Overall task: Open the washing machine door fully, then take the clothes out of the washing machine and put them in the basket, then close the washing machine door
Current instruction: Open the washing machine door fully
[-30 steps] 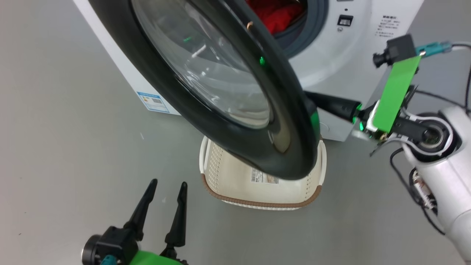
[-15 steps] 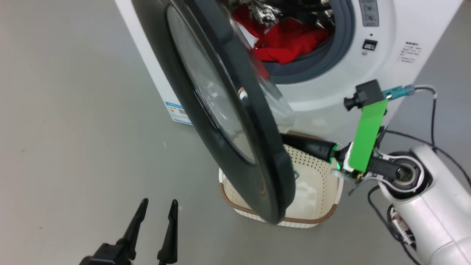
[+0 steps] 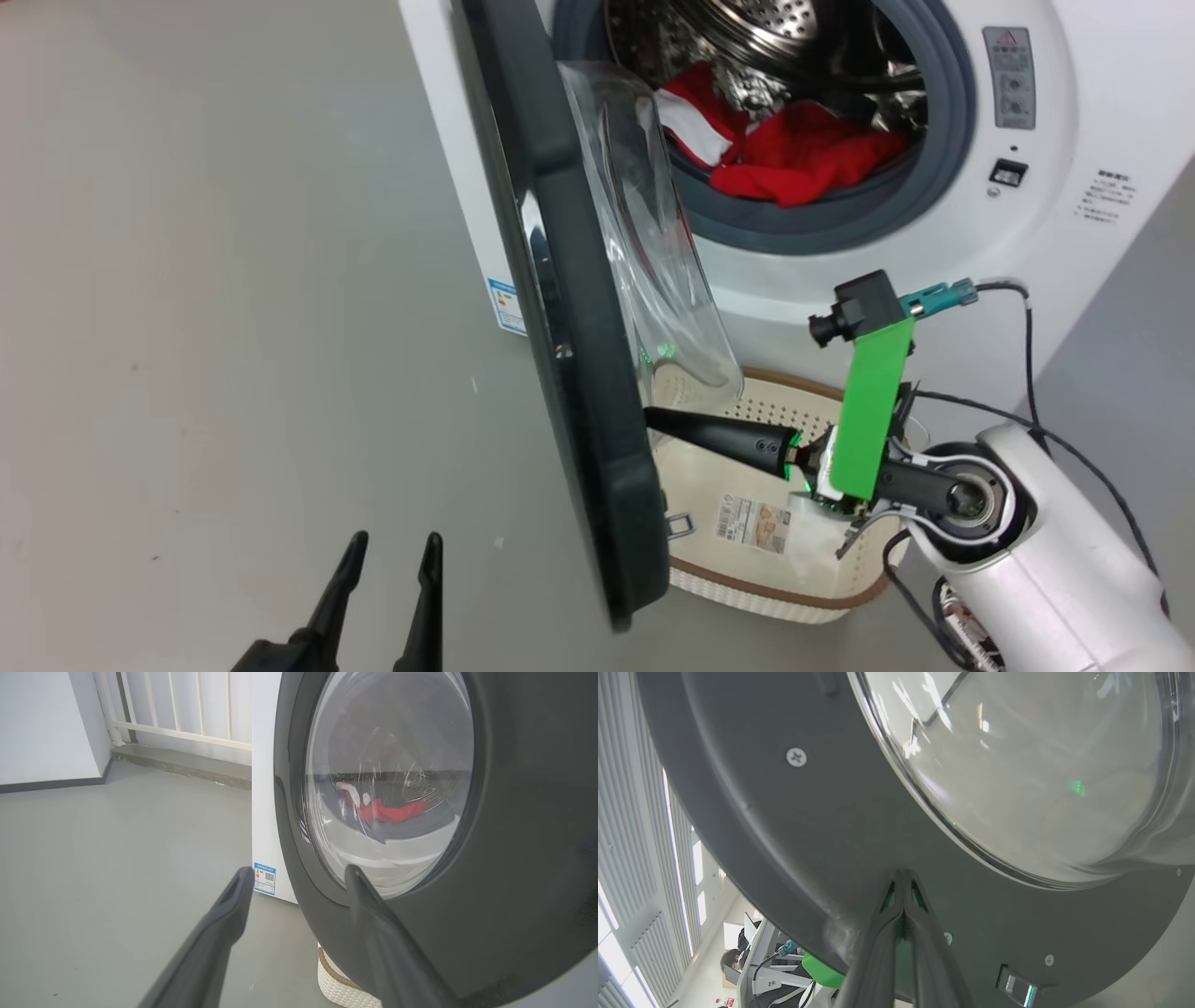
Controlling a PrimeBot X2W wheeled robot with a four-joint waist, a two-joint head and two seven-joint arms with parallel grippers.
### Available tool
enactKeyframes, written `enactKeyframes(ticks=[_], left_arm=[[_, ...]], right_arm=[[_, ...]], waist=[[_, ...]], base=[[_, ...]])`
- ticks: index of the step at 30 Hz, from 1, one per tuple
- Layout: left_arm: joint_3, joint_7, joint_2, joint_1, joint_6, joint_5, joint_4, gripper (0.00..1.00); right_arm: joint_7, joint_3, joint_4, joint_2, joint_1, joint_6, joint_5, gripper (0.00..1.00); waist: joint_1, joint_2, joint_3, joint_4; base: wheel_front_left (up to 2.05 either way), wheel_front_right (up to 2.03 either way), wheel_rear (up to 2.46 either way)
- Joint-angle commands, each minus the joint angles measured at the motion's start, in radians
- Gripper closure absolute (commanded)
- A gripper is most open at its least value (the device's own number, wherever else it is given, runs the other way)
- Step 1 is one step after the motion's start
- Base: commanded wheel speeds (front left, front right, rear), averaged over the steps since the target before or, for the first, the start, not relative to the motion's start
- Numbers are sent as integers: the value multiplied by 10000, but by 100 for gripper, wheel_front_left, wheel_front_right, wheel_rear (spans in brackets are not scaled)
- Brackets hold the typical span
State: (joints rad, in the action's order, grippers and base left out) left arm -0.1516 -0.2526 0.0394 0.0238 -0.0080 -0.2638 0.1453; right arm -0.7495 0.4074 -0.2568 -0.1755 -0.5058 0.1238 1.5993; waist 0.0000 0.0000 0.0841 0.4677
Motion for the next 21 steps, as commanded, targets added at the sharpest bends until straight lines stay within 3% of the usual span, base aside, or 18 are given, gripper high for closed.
enactKeyframes(ticks=[1,21], left_arm=[[386,-92,108,-59,46,75,-185,0],[767,-92,108,245,-4,199,-313,0]], right_arm=[[-12,191,334,315,71,69,-114,100],[90,735,112,1001,181,69,-243,100]], waist=[[0,0,-201,216],[0,0,-478,362]], base=[[0,0,0],[0,0,0]])
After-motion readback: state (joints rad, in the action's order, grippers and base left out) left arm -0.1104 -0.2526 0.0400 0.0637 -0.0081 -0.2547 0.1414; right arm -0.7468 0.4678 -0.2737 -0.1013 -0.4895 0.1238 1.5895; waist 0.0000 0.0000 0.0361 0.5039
